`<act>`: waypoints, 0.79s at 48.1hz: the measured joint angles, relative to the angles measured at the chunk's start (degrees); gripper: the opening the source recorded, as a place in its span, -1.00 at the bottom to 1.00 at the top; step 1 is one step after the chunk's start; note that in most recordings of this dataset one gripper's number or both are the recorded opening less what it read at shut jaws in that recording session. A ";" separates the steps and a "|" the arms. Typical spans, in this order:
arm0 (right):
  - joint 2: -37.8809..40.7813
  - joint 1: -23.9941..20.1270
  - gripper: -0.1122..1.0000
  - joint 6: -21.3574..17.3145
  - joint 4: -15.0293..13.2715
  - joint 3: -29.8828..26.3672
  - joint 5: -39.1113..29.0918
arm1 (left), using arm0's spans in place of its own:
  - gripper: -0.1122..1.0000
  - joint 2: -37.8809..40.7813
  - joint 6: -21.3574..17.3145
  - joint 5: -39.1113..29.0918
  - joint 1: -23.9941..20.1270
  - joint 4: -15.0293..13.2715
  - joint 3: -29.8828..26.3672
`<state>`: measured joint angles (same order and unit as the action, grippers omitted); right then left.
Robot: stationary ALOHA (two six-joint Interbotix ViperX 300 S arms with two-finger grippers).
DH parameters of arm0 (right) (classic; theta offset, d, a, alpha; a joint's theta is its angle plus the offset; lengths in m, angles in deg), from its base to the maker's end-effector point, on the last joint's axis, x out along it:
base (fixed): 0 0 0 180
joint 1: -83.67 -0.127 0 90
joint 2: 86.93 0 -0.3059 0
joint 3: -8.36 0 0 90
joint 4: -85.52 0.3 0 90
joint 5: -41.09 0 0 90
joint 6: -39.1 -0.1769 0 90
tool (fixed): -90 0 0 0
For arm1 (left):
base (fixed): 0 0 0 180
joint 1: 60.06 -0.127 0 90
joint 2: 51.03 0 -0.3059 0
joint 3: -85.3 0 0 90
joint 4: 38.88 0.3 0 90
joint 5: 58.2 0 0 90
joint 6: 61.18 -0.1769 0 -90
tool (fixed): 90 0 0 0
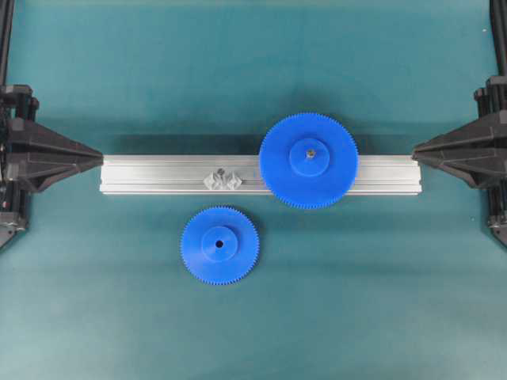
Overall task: Insert the small gear onto the shaft.
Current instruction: 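Move the left gripper toward the small blue gear on the table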
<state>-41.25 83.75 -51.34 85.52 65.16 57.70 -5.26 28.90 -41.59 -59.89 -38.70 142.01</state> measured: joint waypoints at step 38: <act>1.85 -0.44 -0.60 -5.71 3.25 -6.68 -24.08 | -0.79 22.94 6.33 -17.67 4.31 0.44 -13.36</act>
<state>-39.41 83.32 -57.05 88.77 58.48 33.62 17.68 35.23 -59.26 -55.58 -38.27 128.65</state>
